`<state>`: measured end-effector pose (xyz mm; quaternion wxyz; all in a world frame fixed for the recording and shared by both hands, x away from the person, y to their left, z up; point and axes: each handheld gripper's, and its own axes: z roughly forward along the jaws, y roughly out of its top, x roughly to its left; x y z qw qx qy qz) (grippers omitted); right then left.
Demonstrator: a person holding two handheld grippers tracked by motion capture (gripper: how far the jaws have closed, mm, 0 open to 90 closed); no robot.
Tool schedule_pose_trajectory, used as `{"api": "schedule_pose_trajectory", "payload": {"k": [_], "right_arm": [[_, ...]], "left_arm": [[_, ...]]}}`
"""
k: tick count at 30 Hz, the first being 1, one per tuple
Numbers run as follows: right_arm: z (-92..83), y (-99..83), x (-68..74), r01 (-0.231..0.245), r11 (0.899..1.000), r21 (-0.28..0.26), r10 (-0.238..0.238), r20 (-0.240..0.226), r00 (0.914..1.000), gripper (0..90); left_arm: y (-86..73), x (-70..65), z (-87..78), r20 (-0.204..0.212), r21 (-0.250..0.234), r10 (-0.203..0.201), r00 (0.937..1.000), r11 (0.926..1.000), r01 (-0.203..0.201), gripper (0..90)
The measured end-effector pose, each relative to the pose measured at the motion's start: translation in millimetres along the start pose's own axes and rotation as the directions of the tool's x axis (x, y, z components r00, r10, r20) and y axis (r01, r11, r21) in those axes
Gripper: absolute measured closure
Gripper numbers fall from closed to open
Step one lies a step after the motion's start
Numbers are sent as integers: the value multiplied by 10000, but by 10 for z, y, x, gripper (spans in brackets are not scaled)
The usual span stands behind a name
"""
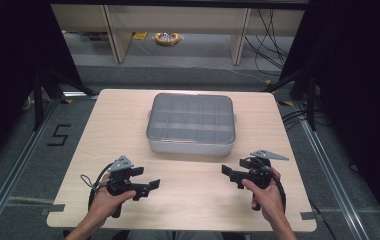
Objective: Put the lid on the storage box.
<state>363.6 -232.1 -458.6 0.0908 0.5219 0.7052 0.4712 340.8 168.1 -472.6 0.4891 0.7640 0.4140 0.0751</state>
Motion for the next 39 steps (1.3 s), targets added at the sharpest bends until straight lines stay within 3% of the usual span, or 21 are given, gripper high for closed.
{"api": "schedule_pose_trajectory", "payload": {"k": [1,2,4,9,11,13,16,17,18,22,23,25,26,32,33,34,35,36,37,38,39], "right_arm": [[-7,-13,-17,366,9993,1,-366,-18,9993,162],[-18,-37,25,-47,9999,114,47,1,10000,162],[-3,-82,4,440,9990,49,-440,-63,9990,162],[0,-186,63,597,9979,266,-596,-66,9982,163],[11,-235,106,745,9969,243,-750,235,9969,164],[2,-269,145,996,9946,285,-999,88,9950,166],[-3,-323,199,1007,9936,511,-1008,1,9949,164],[-8,-350,252,517,9969,592,-506,-202,9985,164],[5,-355,220,1087,9930,463,-1078,-203,9940,164],[-24,-401,256,1462,9870,665,-1469,55,9891,164],[-21,-419,260,1481,9874,551,-1483,-5,9889,164],[-38,-463,313,976,9915,862,-984,47,9951,164],[-44,-467,283,1548,9844,840,-1557,43,9878,163],[-55,-576,361,2085,9715,1133,-2088,-92,9779,163],[-66,-596,393,1893,9743,1222,-1903,-35,9817,164],[-64,-604,383,2183,9684,1207,-2179,-165,9758,163],[-78,-630,426,1885,9730,1330,-1888,-105,9820,164],[-68,-642,407,2322,9659,1142,-2307,-265,9727,163],[-87,-664,448,2046,9679,1459,-2042,-175,9788,164],[-81,-670,431,2456,9604,1316,-2437,-306,9694,164],[-85,-685,444,2514,9585,1345,-2490,-344,9679,164]], "left_arm": [[-16,-11,-3,58,28,-28,10000,10000,28,147],[-35,-19,-2,85,50,-32,10000,10000,32,147],[-74,-41,-5,-24,138,16,10000,9999,-16,147],[-169,-47,-23,100,180,182,9998,9997,-184,146],[-219,-46,-13,13,200,42,10000,9998,-42,147],[-257,-29,-15,-35,370,146,9999,9992,-145,147],[-299,-25,-22,-79,374,66,9999,9993,-63,147],[-309,-31,-22,-108,344,4,9999,9994,0,147],[-321,-35,-26,-89,312,0,10000,9995,2,147],[-362,-72,-56,-118,331,-7,9999,9995,10,147],[-368,-77,-60,-127,304,118,9998,9995,-114,147],[-388,-104,-81,-225,344,244,9994,9991,-237,147],[-396,-122,-78,-259,233,191,9995,9996,-185,147],[-428,-201,-140,-238,346,335,9992,9989,-326,147],[-440,-210,-140,-247,259,425,9988,9988,-418,147],[-448,-224,-149,-309,303,499,9983,9983,-490,147],[-463,-240,-141,-241,231,465,9986,9987,-460,147],[-471,-250,-148,-231,367,538,9983,9979,-529,147],[-477,-266,-151,-169,501,515,9985,9975,-506,147],[-491,-281,-143,-155,416,680,9976,9969,-674,147],[-500,-295,-141,-79,508,668,9977,9965,-663,147]]}}
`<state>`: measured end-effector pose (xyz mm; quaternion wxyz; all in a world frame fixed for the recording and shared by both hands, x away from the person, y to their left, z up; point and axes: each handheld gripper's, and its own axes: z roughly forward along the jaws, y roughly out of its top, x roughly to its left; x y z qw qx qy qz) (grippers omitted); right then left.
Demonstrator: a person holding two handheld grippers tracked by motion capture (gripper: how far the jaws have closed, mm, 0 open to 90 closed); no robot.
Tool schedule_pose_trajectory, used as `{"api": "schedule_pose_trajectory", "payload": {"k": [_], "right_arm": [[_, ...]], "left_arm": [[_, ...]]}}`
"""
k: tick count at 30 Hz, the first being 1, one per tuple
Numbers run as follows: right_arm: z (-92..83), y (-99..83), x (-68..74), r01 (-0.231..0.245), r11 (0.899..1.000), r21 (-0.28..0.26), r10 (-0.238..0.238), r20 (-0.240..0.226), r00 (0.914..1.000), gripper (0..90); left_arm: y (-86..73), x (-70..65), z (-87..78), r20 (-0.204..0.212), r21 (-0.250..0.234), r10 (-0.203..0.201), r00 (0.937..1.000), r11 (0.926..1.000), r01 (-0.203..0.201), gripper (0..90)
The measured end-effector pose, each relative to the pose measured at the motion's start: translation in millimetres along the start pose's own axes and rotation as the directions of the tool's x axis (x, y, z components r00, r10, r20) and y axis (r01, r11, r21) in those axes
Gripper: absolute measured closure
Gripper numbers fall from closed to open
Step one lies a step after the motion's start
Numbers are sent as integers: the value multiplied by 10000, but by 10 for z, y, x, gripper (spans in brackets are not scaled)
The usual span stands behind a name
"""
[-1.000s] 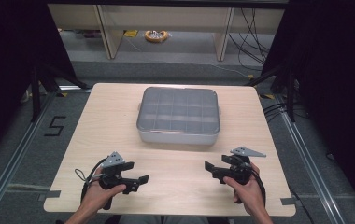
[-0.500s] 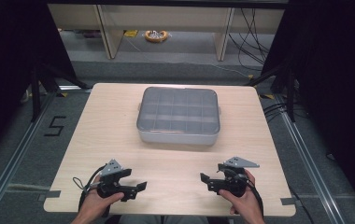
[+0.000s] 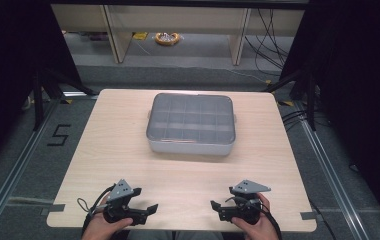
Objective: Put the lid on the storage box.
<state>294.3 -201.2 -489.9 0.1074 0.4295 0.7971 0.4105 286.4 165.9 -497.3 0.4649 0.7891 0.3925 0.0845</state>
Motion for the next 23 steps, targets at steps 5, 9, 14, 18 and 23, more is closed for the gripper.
{"api": "schedule_pose_trajectory", "payload": {"k": [5,9,14,18,23], "right_arm": [[-14,-50,55,131,9999,45,-131,25,9999,164],[-28,-80,54,259,9996,90,-260,81,9996,167],[-56,-105,74,82,9999,91,-82,3,10000,173],[-55,-133,79,72,9994,353,-74,36,10000,174],[-61,-147,87,-57,9994,355,52,125,9999,174]], "left_arm": [[-27,-57,8,158,171,153,9998,9997,-156,147],[-43,-81,11,273,127,-16,9996,9999,13,148],[-50,-86,10,282,192,-133,9995,9997,128,148],[-49,-81,13,255,224,-147,9996,9997,141,148],[-54,-54,26,277,259,-214,9994,9994,207,148]]}}
